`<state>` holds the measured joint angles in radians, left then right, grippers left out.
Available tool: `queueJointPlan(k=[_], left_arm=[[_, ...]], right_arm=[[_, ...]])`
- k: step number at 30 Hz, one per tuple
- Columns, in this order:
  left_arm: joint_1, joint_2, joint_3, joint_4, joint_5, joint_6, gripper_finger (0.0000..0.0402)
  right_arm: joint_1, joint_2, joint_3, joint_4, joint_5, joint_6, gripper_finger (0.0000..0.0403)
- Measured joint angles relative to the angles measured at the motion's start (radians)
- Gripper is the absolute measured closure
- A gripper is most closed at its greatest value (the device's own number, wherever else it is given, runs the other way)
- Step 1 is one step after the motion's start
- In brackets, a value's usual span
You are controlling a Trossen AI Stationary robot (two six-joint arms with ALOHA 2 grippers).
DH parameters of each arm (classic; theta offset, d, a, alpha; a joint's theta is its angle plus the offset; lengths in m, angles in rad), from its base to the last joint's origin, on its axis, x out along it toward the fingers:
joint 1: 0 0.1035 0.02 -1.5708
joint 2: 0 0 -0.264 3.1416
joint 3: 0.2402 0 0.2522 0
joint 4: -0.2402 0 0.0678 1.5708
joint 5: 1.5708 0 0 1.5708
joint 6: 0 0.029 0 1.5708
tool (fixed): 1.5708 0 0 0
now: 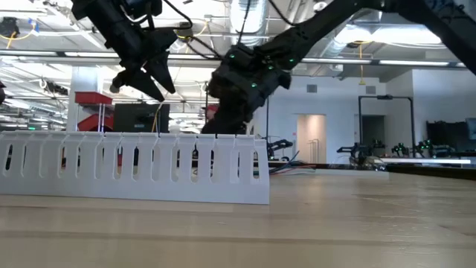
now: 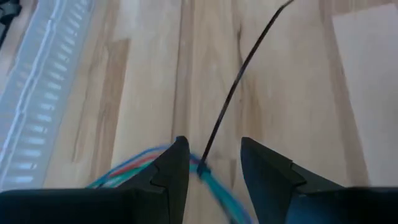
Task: Ziptie cables
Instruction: Wrap the colored cables with the black zip tie
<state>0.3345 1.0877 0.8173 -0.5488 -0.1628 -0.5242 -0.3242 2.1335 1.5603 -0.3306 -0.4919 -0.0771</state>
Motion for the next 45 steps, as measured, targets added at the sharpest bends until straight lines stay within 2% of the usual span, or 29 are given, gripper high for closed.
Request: queueJointPlan(k=[6, 10, 21, 30, 34, 38, 45], left_arm=[[-0.026, 0.000, 0.000, -0.002, 0.000, -0.004, 0.0205], [-0.040, 0.000, 0.000, -0.004, -0.003, -0.004, 0.0205], [-0.050, 0.000, 0.000, -0.007, -0.006, 0.015, 0.0205], [-0.050, 0.000, 0.000, -0.007, -0.014, 0.031, 0.0205], [-0.050, 0.000, 0.000, -0.007, -0.013, 0.030, 0.0205], [-0.050, 0.000, 0.000, -0.007, -0.012, 0.033, 0.0205], [-0.050, 0.000, 0.000, -0.007, -0.009, 0.042, 0.0205]], right_arm=[[0.005, 0.104, 0.172, -0.143, -0.004, -0.033, 0.0265], [0.010, 0.151, 0.230, -0.218, -0.006, -0.058, 0.0265], [0.031, 0.179, 0.251, -0.248, -0.006, -0.112, 0.0268], [0.044, 0.179, 0.251, -0.189, -0.004, -0.110, 0.0343], [0.043, 0.179, 0.251, -0.188, 0.006, -0.106, 0.0365], [0.042, 0.179, 0.251, -0.184, 0.049, -0.108, 0.0369], [0.052, 0.178, 0.251, -0.203, 0.050, -0.112, 0.0353]])
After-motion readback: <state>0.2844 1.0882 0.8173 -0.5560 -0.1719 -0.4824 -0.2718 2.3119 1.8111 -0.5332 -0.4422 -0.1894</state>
